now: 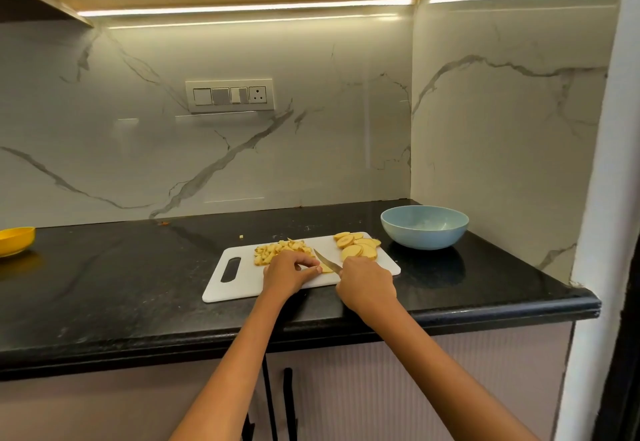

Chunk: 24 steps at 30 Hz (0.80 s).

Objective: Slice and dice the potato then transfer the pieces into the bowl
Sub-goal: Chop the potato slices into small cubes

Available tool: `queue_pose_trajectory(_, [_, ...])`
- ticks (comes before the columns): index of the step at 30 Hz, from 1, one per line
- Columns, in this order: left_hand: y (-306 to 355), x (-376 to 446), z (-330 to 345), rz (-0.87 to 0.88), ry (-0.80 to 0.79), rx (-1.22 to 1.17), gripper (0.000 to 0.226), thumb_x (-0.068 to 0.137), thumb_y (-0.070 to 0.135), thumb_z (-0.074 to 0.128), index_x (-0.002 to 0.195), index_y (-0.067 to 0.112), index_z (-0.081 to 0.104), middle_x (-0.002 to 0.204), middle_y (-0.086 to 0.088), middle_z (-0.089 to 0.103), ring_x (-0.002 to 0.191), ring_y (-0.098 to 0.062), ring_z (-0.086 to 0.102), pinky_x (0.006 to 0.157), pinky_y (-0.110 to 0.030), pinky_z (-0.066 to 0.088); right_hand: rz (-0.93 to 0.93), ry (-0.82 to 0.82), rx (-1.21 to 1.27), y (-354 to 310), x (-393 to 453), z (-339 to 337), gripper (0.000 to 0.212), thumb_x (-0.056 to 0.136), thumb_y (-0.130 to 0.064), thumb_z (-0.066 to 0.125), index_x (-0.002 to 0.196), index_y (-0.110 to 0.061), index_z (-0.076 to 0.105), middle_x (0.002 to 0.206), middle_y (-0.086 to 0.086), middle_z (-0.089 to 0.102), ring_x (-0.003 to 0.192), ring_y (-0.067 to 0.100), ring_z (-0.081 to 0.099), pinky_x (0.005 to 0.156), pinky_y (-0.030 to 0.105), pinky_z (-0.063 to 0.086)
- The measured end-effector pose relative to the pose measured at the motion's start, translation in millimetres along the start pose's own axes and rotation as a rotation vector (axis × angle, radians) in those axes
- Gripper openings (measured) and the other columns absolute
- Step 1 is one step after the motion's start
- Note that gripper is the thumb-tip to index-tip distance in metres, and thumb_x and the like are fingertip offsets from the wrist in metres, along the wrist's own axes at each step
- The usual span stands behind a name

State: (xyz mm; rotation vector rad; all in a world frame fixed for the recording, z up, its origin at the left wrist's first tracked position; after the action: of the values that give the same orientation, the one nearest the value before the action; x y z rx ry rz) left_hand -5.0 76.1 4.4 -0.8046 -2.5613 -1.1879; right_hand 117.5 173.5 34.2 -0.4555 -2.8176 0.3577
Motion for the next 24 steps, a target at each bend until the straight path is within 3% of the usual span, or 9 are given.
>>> queue_pose_trajectory(11, [0.2, 5.3, 0.3, -0.030, -0.032, 0.024, 0.012, 0.081, 0.027, 0.071, 0.090, 0.021, 0.075, 0.100, 0.008, 0.070, 0.074, -0.002, 0.047, 0.072, -0.028, 0.042, -0.041, -0.036, -0.063, -7.1, -7.0, -1.7, 0.026, 0.097, -0.016, 0.047, 0.121, -0.009, 0.052, 0.116, 0.009, 0.059, 0.103, 0.022, 0.058, 0.085, 0.029, 0.045])
queue_pose_trajectory(19, [-1.2, 4.8, 0.2, -0.030, -0.017, 0.035, 0.014, 0.081, 0.028, 0.071, 0.092, 0.021, 0.075, 0.103, 0.010, 0.069, 0.082, -0.006, 0.050, 0.074, -0.028, 0.042, -0.132, 0.057, -0.204, -10.5, -31.9, -0.2, 0.026, 0.099, -0.013, 0.041, 0.122, -0.008, 0.053, 0.114, 0.009, 0.060, 0.099, 0.021, 0.061, 0.077, 0.026, 0.044])
queue_pose_trajectory(24, [-1.4, 2.5, 1.3, -0.022, -0.006, 0.030, 0.016, 0.082, 0.027, 0.070, 0.096, 0.021, 0.074, 0.105, 0.007, 0.069, 0.077, -0.002, 0.047, 0.075, -0.027, 0.043, -0.117, 0.030, -0.174, -10.2, -20.2, 2.1, 0.027, 0.099, -0.014, 0.043, 0.124, -0.009, 0.052, 0.117, 0.009, 0.058, 0.101, 0.021, 0.060, 0.084, 0.029, 0.046])
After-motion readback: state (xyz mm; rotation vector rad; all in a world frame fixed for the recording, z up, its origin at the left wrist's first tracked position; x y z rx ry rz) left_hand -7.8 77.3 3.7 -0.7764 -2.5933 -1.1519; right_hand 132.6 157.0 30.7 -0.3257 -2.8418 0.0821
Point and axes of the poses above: each hand's wrist, its own x-axis towards the middle knuckle, its own z-axis out of the palm, y = z × x, the point moved 4 cm from there along x, towards the middle knuckle
